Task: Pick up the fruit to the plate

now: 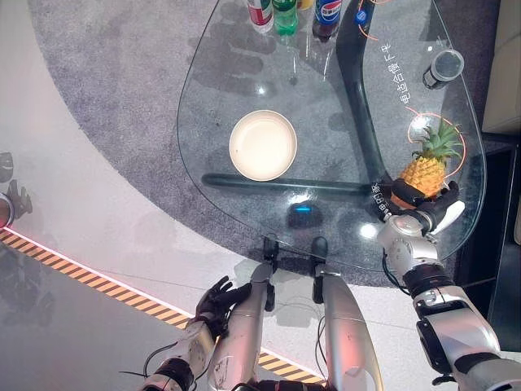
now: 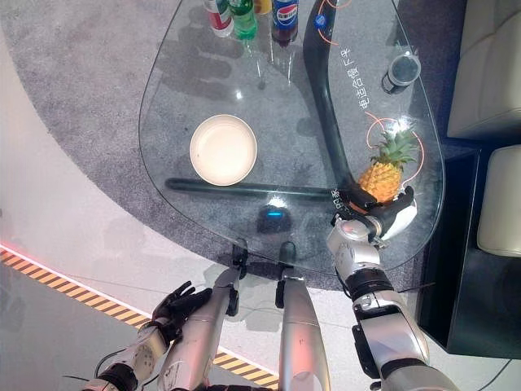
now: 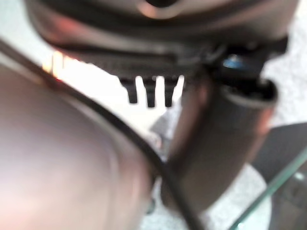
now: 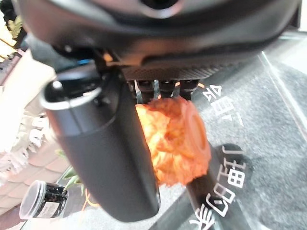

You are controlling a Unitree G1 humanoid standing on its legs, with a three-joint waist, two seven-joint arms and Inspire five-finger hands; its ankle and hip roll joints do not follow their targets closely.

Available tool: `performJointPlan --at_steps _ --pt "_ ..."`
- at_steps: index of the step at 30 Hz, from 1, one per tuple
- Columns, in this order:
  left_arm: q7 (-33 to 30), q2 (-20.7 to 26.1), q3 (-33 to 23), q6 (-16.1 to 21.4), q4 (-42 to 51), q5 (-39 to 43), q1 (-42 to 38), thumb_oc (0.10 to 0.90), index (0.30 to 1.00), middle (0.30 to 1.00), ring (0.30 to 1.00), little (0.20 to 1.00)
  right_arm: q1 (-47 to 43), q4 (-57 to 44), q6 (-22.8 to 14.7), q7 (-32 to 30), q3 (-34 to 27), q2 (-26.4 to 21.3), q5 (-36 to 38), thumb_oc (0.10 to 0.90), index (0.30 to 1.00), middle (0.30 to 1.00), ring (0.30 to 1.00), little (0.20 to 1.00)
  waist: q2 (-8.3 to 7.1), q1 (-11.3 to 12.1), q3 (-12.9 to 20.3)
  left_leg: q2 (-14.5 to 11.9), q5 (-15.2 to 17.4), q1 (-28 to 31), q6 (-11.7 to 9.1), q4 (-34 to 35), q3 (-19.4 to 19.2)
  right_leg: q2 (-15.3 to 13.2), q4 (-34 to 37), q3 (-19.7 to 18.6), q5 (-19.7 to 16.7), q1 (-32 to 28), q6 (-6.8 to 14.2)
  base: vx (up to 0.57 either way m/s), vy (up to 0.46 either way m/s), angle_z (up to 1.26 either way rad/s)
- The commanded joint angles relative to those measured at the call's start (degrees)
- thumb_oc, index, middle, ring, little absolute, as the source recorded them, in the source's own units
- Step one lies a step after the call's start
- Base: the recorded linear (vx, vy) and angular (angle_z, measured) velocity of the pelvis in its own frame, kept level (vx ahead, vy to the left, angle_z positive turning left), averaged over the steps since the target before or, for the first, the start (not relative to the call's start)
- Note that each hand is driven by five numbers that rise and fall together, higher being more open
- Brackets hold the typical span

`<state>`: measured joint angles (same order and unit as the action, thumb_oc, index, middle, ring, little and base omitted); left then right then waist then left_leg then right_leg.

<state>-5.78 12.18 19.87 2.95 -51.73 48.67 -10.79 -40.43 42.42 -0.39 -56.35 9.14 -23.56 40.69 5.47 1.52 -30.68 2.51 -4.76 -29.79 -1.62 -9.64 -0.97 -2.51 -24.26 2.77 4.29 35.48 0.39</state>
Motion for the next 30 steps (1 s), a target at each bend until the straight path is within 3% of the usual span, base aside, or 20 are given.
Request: performJointPlan --at_steps 1,10,19,20,21,22,30 --pt "-1.44 1.37 1.55 0.28 1.73 1.58 2.70 0.800 0.900 0.900 0.900 0.900 -1.05 0.56 -1.08 0.22 -0.18 -3.35 0.54 0.800 0.900 0.900 0.900 0.900 -0.27 -0.07 0.88 2.65 6.01 -4.22 0.46 -9.96 0.56 -0.69 7.95 1.69 -5.24 -2.03 1.37 0.00 0.000 0.00" --pt "-1.90 1.86 2.38 -0.07 2.67 2.13 2.42 0.800 0.900 0.900 0.900 0.900 -3.73 2.86 -1.12 4.86 0.67 -4.79 0.50 0.800 0.900 0.900 0.900 0.900 0.10 0.29 0.88 2.56 5.83 -5.63 0.32 -10.52 0.62 -0.78 7.17 2.02 -5.39 -0.39 1.57 0.00 0.000 0.00" --pt "-2.07 2.25 2.40 -0.31 2.63 3.02 2.12 0.800 0.900 0.900 0.900 0.900 -6.46 5.11 1.64 9.50 0.63 -6.52 3.01 0.800 0.900 0.900 0.900 0.900 0.00 0.77 0.88 2.58 5.74 -6.43 0.29 -10.84 0.97 -0.60 6.23 2.15 -5.10 0.61 1.54 0.00 0.000 0.00" --pt "-2.18 2.19 2.48 -0.20 2.57 3.11 2.13 0.800 0.900 0.900 0.900 0.900 -6.64 5.86 2.51 9.67 0.62 -6.69 2.96 0.303 0.474 0.474 0.474 0.403 -0.03 0.96 0.88 2.55 6.13 -6.37 0.29 -11.15 1.08 -0.54 5.81 2.23 -4.70 0.55 1.57 0.00 0.000 0.00" --pt "-2.09 2.18 2.48 -0.12 2.49 3.12 2.13 0.800 0.900 0.900 0.900 0.900 -6.78 6.22 2.83 9.91 0.56 -6.78 2.95 0.169 0.359 0.359 0.359 0.269 -0.03 1.02 0.88 2.55 6.14 -6.36 0.30 -11.15 1.12 -0.55 5.75 2.26 -4.69 0.57 1.59 0.00 0.000 0.00" --pt "-1.93 2.20 2.43 0.04 2.34 3.22 2.11 0.800 0.900 0.900 0.900 0.900 -7.06 6.93 3.42 10.39 0.50 -6.99 2.75 0.100 0.300 0.300 0.300 0.200 -0.02 1.14 0.88 2.53 6.15 -6.36 0.32 -11.17 1.18 -0.58 5.64 2.32 -4.66 0.61 1.62 0.00 0.000 0.00" --pt "-1.02 2.86 2.17 0.79 2.00 3.17 2.22 0.800 0.900 0.900 0.900 0.900 -7.84 9.35 6.64 13.03 1.05 -8.46 2.28 0.100 0.300 0.300 0.300 0.200 -0.26 1.76 0.88 2.68 6.14 -6.89 0.40 -11.44 1.78 -0.74 4.89 2.81 -4.46 1.22 1.75 0.01 -0.011 0.05"
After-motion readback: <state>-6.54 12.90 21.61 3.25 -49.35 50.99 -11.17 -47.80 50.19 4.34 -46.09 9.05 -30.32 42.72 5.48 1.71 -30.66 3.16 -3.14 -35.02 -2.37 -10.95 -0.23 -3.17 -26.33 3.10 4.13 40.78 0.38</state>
